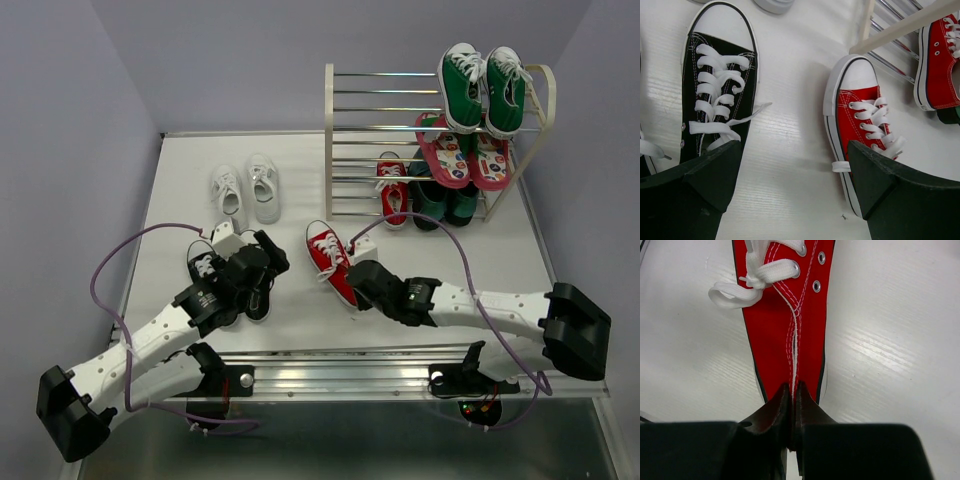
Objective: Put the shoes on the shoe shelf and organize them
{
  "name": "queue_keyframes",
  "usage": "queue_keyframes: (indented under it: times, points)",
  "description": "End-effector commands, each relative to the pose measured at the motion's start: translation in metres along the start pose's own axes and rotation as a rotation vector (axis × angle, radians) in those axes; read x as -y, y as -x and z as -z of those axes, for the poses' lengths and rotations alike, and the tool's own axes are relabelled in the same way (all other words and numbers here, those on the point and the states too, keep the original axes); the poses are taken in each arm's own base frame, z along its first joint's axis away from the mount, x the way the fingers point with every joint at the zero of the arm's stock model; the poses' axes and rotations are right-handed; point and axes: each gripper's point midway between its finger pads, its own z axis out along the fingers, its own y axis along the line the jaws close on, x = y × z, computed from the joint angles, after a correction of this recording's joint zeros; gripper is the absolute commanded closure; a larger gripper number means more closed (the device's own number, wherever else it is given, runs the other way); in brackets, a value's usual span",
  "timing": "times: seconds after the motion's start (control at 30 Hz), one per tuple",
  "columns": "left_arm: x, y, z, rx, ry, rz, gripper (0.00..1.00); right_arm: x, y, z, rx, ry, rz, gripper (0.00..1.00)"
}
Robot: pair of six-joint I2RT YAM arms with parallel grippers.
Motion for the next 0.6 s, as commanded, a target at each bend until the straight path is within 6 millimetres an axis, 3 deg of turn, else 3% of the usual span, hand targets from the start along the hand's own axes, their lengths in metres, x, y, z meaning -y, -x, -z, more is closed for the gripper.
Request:
queue_keyframes:
  times: [0.0,0.3,0.57]
  points:
    - [0.001,0.005,-0.003,0.028,0.008,0.003,0.01,-0.001,0.052,0.015,0.219,0.009,-0.132,0.99]
    - [0.005,0.008,-0.005,0.030,0.007,0.004,0.01,0.024,0.041,0.029,0.208,-0.076,-0.170,0.99]
    - [0.008,0.009,-0.006,0.035,0.001,0.000,0.01,0.044,0.046,0.043,0.236,-0.151,-0.220,0.99]
